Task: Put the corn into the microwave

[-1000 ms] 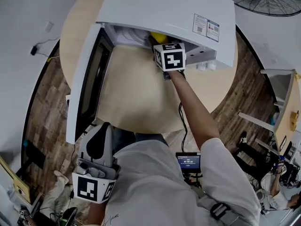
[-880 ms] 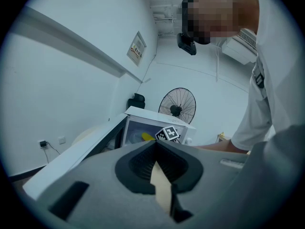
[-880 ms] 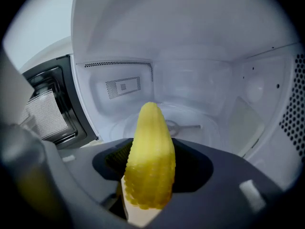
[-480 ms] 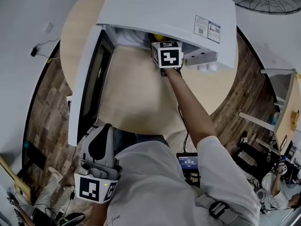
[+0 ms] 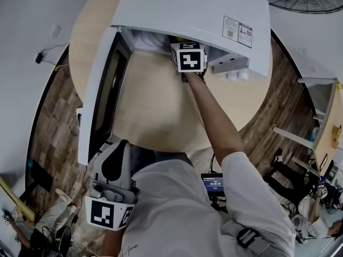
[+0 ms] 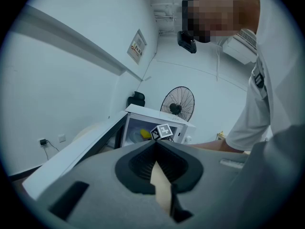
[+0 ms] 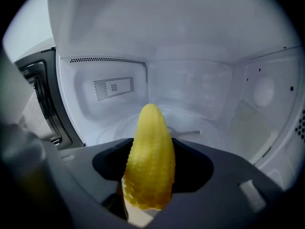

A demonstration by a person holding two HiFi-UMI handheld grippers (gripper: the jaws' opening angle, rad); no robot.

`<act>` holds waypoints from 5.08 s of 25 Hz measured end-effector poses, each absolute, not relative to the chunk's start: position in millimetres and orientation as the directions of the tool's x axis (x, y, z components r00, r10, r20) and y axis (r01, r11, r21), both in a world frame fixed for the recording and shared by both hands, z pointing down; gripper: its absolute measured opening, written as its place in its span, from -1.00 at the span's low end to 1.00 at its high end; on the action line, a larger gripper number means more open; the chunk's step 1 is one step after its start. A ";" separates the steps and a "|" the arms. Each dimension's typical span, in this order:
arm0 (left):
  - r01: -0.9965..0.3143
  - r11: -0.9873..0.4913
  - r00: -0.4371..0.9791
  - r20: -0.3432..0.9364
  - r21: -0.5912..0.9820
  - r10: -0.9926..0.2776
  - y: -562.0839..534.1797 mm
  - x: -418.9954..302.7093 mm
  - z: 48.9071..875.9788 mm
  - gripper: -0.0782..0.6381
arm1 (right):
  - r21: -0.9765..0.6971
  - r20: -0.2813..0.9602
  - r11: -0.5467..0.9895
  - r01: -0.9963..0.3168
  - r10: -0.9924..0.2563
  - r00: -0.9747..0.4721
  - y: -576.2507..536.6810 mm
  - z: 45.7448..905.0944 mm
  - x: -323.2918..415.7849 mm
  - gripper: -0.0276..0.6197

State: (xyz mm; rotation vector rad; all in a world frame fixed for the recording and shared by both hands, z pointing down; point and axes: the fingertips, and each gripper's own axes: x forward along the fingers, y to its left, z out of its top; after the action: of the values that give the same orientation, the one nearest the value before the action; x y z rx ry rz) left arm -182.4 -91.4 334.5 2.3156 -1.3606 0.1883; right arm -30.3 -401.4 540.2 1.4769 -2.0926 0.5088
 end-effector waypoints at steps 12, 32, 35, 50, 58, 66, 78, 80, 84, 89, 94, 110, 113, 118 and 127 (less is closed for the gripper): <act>-0.855 -0.414 0.507 0.339 0.312 -0.792 -88.6 -182.5 337.5 -0.80 | 0.112 0.620 0.326 -0.939 -0.761 -0.191 -407.5 542.5 -29.2 -0.12; -0.847 -0.418 0.517 0.322 0.330 -0.793 -86.9 -176.3 333.4 -0.80 | 0.120 0.627 0.308 -0.944 -0.761 -0.169 -410.8 545.7 -22.4 0.09; -0.845 -0.424 0.521 0.327 0.326 -0.788 -84.5 -174.2 333.6 -0.80 | 0.067 0.641 0.322 -0.944 -0.739 -0.207 -406.5 549.9 -24.6 0.24; -0.845 -0.429 0.521 0.311 0.319 -0.795 -76.0 -169.7 326.7 -0.80 | 0.041 0.626 0.365 -0.930 -0.735 -0.260 -385.4 545.4 -38.3 0.29; -0.845 -0.431 0.521 0.305 0.316 -0.797 -73.4 -167.0 324.9 -0.80 | 0.019 0.629 0.376 -0.926 -0.725 -0.281 -377.5 544.1 -44.1 0.29; -0.843 -0.435 0.524 0.295 0.316 -0.799 -75.8 -164.7 323.0 -0.80 | 0.004 0.590 0.383 -0.924 -0.747 -0.307 -370.8 527.1 -47.4 0.28; -0.838 -0.445 0.530 0.274 0.316 -0.802 -70.3 -154.9 317.3 -0.80 | -0.034 0.546 0.402 -0.915 -0.759 -0.354 -341.1 503.2 -49.3 0.16; -0.835 -0.445 0.533 0.273 0.324 -0.801 -68.5 -153.4 317.2 -0.80 | -0.056 0.538 0.403 -0.913 -0.758 -0.368 -335.4 497.1 -48.9 0.12; -0.832 -0.443 0.534 0.270 0.333 -0.801 -65.2 -150.6 317.1 -0.80 | -0.112 0.520 0.403 -0.908 -0.755 -0.399 -322.6 484.5 -47.4 0.05; -0.825 -0.455 0.546 0.267 0.335 -0.794 -60.0 -143.3 317.2 -0.80 | -0.141 0.512 0.422 -0.896 -0.743 -0.431 -304.9 475.3 -44.5 -0.04; -0.820 -0.461 0.553 0.260 0.341 -0.792 -55.3 -136.4 315.9 -0.80 | -0.171 0.498 0.430 -0.887 -0.738 -0.454 -290.4 463.4 -36.9 -0.11; -0.840 -0.450 0.525 0.245 0.303 -0.815 -47.6 -119.6 310.7 -0.80 | -0.189 0.474 0.439 -0.878 -0.742 -0.473 -235.7 430.6 7.5 -0.26; -0.840 -0.449 0.525 0.241 0.305 -0.816 -47.9 -118.1 309.9 -0.80 | -0.195 0.471 0.448 -0.873 -0.738 -0.483 -224.2 424.2 12.1 -0.29; -0.841 -0.446 0.521 0.238 0.305 -0.820 -47.6 -114.0 309.6 -0.80 | -0.210 0.459 0.458 -0.864 -0.734 -0.501 -206.4 413.0 19.3 -0.35; -0.851 -0.431 0.502 0.227 0.299 -0.834 -51.0 -113.3 306.9 -0.80 | -0.285 0.407 0.481 -0.829 -0.722 -0.559 -173.7 393.9 26.1 -0.56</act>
State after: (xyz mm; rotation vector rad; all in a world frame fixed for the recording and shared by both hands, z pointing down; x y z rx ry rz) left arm -113.3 -51.0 306.9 2.3769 -1.4004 0.0620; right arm 26.1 -173.7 393.9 1.3321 -2.4967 0.6707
